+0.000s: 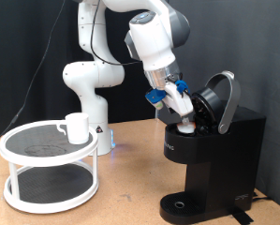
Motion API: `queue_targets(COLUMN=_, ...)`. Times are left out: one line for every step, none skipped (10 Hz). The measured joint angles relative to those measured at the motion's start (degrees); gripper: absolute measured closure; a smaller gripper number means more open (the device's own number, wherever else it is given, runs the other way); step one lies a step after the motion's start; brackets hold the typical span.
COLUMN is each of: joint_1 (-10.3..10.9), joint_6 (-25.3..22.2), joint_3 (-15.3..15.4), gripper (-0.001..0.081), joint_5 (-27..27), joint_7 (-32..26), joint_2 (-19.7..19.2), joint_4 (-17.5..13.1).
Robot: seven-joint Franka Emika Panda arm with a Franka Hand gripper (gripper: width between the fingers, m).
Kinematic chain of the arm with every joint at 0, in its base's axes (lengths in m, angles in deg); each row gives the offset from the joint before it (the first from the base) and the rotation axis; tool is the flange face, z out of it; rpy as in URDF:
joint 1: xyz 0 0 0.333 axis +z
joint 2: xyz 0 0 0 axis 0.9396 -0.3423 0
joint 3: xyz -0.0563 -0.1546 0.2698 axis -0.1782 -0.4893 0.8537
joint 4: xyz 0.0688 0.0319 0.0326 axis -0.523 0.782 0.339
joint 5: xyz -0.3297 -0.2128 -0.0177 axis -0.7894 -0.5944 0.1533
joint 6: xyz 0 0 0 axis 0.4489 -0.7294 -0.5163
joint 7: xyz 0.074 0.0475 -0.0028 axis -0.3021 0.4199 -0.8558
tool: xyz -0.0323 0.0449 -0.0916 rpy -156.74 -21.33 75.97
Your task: Make a cup of coffee with the keurig machine
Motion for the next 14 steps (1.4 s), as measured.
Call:
queue_targets(joint_1=0.0, joint_6=0.58, joint_3=0.04, gripper=0.0072, joint_5=-0.16, joint_7=0.02, joint_2=-0.14, joint_4=0.28)
queue_targets(joint_1=0.0, joint_6=0.98, joint_3=0.05, gripper=0.0072, joint_5=-0.26, joint_7=0.05, joint_2=-0.27, joint_4=0.51)
queue_targets(joint_1=0.05, joint_6=2.41, joint_3=0.05, gripper=0.0072, joint_5=1.07, joint_7=-0.13, joint_2=-0.28, joint_4=0.72)
queue_targets(joint_1=0.07, joint_6=3.82, joint_3=-0.02, gripper=0.0072, joint_5=3.91, joint_7=-0.8, joint_2=-0.02, joint_4=0.86)
queue_targets(joint_1=0.04, joint_6=3.9, joint_3=-0.3, gripper=0.0072, joint_5=7.02, joint_7=-1.74, joint_2=0.68, joint_4=0.78)
queue_targets(joint_1=0.04, joint_6=3.87, joint_3=-0.86, gripper=0.0072, joint_5=9.34, joint_7=-2.33, joint_2=2.07, joint_4=0.83)
queue_targets(joint_1=0.03, joint_6=3.61, joint_3=-0.8, gripper=0.0072, joint_5=8.2, joint_7=-2.19, joint_2=2.03, joint_4=0.91)
queue_targets(joint_1=0.03, joint_6=3.55, joint_3=-0.86, gripper=0.0072, joint_5=8.19, joint_7=-2.42, joint_2=1.97, joint_4=0.84)
queue_targets(joint_1=0.02, joint_6=3.14, joint_3=-1.23, gripper=0.0072, joint_5=8.85, joint_7=-3.42, joint_2=2.08, joint_4=0.46)
queue_targets(joint_1=0.0, joint_6=2.46, joint_3=-1.88, gripper=0.0072, joint_5=10.0, joint_7=-4.87, joint_2=2.38, joint_4=-0.28)
queue_targets(joint_1=-0.01, joint_6=1.62, joint_3=-2.63, gripper=0.0072, joint_5=10.9, joint_7=-5.86, joint_2=2.79, joint_4=-1.21)
queue_targets(joint_1=-0.13, joint_6=0.22, joint_3=-3.4, gripper=0.0072, joint_5=11.19, joint_7=-6.08, joint_2=3.21, joint_4=-2.33)
queue_targets(joint_1=-0.3, joint_6=-1.29, joint_3=-4.07, gripper=0.0072, joint_5=11.2, joint_7=-6.03, joint_2=3.61, joint_4=-3.55)
queue_targets(joint_1=-0.53, joint_6=-2.79, joint_3=-4.69, gripper=0.0072, joint_5=11.2, joint_7=-5.97, joint_2=4.04, joint_4=-4.61)
